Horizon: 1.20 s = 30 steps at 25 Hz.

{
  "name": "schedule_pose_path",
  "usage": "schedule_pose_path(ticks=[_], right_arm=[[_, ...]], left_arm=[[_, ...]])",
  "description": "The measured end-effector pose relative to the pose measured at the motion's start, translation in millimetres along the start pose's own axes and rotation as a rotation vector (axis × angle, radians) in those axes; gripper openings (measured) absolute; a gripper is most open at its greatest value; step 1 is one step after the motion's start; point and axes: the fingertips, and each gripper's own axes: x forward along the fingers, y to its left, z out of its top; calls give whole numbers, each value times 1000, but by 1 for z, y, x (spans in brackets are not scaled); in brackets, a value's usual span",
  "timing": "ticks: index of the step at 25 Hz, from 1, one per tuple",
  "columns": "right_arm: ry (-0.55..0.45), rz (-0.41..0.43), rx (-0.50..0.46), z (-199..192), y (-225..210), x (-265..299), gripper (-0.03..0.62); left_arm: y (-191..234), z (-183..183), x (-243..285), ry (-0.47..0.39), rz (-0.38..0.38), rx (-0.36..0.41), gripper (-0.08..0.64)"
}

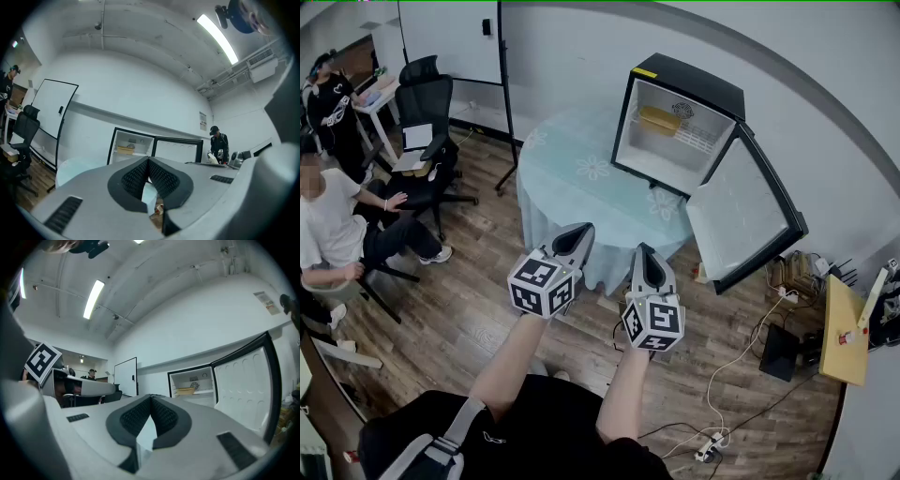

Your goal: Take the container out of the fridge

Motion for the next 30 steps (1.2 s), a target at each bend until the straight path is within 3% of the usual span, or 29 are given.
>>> schedule_pose_path(ticks=[11,15,23,30], right_arm=[[26,-23,5,-5,-13,6,5],[41,-13,13,-15,-11,16,5],[75,-73,35,-31,-42,50,5],[34,-76,76,-22,-63,119,5]], left_arm=[[-20,-1,14,16,-43,10,0],[-7,-7,19,29,-34,-3,0],[17,-18,62,62,-58,-25,0],[57,-6,117,72,-69,-4,0]])
